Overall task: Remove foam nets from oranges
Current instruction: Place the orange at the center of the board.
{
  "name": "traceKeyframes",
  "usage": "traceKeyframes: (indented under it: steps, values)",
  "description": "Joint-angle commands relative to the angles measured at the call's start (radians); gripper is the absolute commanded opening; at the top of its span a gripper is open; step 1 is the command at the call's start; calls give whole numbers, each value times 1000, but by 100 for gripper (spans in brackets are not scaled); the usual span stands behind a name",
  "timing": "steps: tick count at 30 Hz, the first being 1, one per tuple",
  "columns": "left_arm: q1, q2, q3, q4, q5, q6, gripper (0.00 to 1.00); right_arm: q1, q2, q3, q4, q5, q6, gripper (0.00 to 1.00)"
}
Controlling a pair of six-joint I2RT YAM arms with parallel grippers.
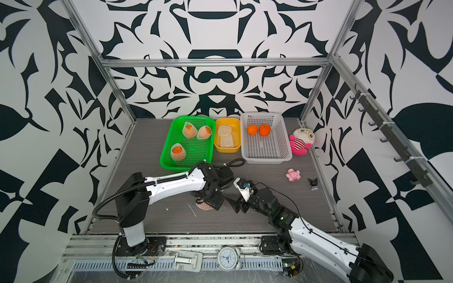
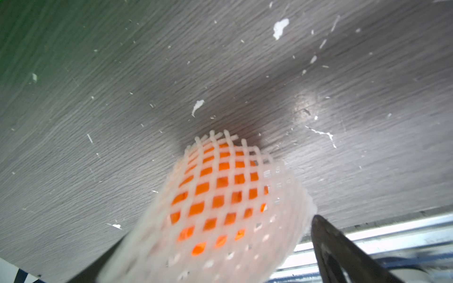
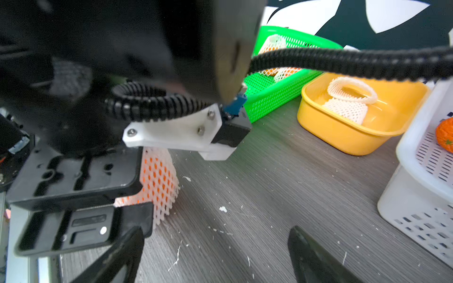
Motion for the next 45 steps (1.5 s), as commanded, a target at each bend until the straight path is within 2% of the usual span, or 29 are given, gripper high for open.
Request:
traceKeyframes:
  steps: [1, 14, 18, 23, 29, 35, 40, 45]
  values:
    - [-9, -28, -21, -27, 30, 2, 100, 3, -42, -15, 71, 35, 49, 95]
    - [-8, -64, -30, -21, 44, 16, 99, 3, -196, -39, -30, 97, 100, 91]
    - [-2, -76, -33, -13, 58, 42, 99, 3, -148, -62, 7, 50, 142, 84]
    - [11, -89, -8, -18, 70, 59, 100, 3, -19, -88, 135, -13, 202, 79]
    - [18, -96, 30, -39, 70, 66, 99, 3, 69, -77, 204, -54, 221, 77]
    - [24, -116, 10, -26, 82, 65, 99, 3, 120, -94, 260, -91, 287, 73]
    - [27, -132, 7, -10, 87, 50, 99, 4, 156, -104, 281, -106, 302, 73]
    - [53, -209, -6, 41, 86, 15, 99, 4, 139, -89, 268, -105, 251, 78]
